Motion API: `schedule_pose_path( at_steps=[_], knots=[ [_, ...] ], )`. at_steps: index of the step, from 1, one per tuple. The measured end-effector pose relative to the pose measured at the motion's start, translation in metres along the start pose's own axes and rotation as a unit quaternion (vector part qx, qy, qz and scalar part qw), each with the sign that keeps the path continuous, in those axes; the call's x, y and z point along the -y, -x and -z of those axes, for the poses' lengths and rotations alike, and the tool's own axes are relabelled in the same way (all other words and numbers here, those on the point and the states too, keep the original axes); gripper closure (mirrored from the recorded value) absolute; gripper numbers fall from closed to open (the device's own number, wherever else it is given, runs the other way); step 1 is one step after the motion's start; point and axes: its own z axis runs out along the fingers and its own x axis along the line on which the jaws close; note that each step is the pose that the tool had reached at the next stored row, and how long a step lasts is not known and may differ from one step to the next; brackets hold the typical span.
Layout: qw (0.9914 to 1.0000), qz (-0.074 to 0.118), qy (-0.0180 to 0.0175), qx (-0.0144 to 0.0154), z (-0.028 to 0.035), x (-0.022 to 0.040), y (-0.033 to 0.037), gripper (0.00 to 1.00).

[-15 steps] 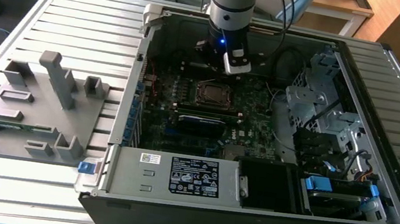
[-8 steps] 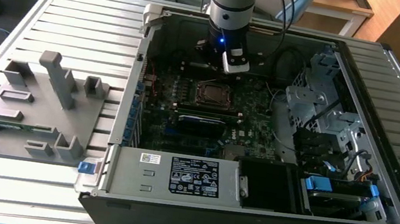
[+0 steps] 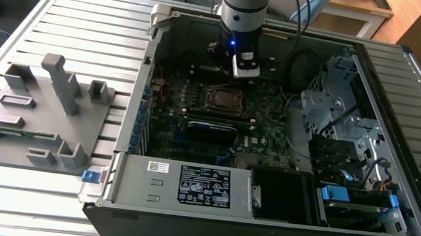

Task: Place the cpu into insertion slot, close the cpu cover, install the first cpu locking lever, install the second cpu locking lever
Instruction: 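Install the first cpu locking lever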

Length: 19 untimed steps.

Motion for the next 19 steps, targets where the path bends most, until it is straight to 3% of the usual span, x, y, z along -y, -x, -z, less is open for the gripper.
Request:
schedule_pose_path(
  at_steps=[8,19],
  knots=[
    [0.99959,-0.028,-0.0019,0.005,-0.0018,-0.0019,-0.0009,0.89],
    [0.9992,-0.039,-0.0027,0.007,-0.0028,-0.005,-0.0021,0.89]
  ],
)
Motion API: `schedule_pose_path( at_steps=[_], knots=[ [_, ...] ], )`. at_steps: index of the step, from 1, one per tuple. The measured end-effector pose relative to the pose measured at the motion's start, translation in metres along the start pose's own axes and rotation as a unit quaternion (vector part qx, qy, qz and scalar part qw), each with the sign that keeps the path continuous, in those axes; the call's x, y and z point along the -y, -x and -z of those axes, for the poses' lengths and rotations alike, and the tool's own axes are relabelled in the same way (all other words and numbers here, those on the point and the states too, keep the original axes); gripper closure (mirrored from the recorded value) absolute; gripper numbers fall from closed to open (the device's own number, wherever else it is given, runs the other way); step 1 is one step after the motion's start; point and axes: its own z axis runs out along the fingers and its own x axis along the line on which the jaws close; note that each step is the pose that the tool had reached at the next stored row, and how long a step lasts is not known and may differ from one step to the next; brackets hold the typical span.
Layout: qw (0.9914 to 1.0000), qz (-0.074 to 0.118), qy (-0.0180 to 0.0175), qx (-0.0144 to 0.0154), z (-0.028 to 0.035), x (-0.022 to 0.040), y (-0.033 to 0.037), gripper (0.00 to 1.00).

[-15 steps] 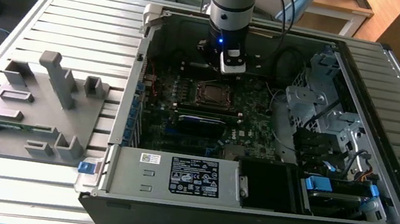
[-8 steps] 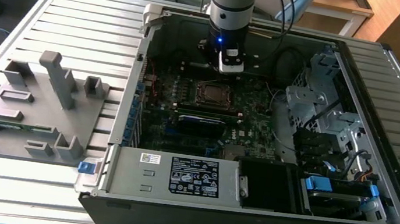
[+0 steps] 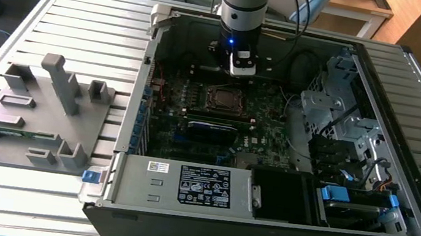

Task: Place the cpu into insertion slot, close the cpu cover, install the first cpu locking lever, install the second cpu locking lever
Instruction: 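Install the first cpu locking lever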

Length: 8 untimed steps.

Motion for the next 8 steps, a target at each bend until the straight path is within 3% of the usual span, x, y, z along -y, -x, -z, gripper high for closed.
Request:
schedule_pose_path(
  at_steps=[8],
  knots=[
    [0.99979,-0.02,-0.0013,0.0035,-0.0012,-0.0003,-0.0003,0.89]
  ],
)
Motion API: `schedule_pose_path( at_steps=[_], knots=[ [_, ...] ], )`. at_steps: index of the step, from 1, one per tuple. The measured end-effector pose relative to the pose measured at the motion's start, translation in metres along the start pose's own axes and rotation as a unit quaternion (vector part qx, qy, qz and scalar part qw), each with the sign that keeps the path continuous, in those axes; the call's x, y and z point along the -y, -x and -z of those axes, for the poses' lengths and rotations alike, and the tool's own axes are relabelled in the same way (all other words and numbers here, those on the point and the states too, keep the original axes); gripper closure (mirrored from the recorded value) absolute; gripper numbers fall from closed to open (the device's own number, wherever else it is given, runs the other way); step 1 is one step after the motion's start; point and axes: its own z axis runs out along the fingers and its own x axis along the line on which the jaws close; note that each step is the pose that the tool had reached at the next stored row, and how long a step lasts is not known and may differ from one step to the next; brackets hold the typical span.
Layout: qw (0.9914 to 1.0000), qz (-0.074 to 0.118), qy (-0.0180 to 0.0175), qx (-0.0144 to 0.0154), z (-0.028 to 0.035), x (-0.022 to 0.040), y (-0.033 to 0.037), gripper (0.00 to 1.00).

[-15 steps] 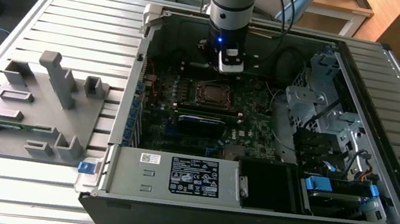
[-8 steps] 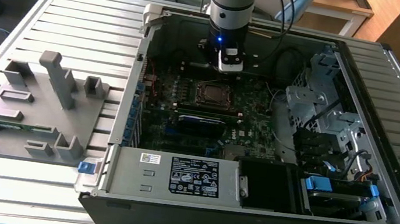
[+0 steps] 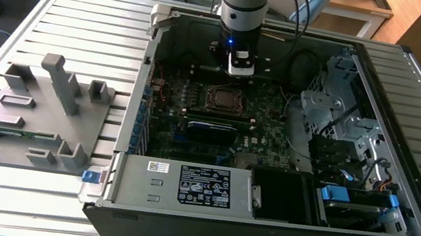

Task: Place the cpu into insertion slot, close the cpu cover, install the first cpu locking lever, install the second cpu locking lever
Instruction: 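Install the first cpu locking lever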

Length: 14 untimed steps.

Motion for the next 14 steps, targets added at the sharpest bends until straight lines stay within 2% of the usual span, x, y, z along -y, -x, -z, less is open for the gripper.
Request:
schedule_pose_path(
  at_steps=[14],
  knots=[
    [0.99986,-0.017,-0.0012,0.0029,-0.0014,-0.0019,-0.0014,0.89]
  ],
)
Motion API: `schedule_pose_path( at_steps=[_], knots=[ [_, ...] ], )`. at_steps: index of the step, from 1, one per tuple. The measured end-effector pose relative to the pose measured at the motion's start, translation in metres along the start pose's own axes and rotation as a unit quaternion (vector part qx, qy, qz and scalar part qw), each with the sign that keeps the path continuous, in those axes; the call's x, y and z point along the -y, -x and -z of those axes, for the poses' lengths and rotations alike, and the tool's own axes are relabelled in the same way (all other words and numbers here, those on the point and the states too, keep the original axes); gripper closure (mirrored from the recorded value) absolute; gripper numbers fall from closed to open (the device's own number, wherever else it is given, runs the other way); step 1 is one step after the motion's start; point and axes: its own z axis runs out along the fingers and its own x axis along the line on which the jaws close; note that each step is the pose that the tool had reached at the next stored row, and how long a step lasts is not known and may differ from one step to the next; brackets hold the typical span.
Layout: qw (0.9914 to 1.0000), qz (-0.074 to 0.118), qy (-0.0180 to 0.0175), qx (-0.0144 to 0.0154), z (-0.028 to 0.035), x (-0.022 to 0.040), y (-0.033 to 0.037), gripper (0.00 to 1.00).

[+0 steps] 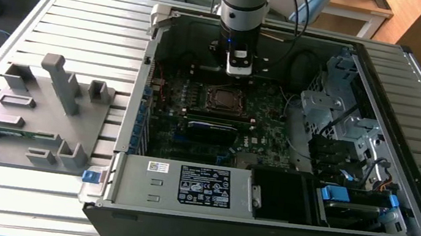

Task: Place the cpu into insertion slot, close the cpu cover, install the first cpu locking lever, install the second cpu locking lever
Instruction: 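Install the first cpu locking lever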

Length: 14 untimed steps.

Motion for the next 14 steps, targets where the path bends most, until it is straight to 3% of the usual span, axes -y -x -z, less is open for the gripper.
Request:
schedule_pose_path(
  at_steps=[14],
  knots=[
    [0.99995,-0.01,-0.0007,0.0017,-0.0033,0.0018,-0.0026,0.89]
  ],
)
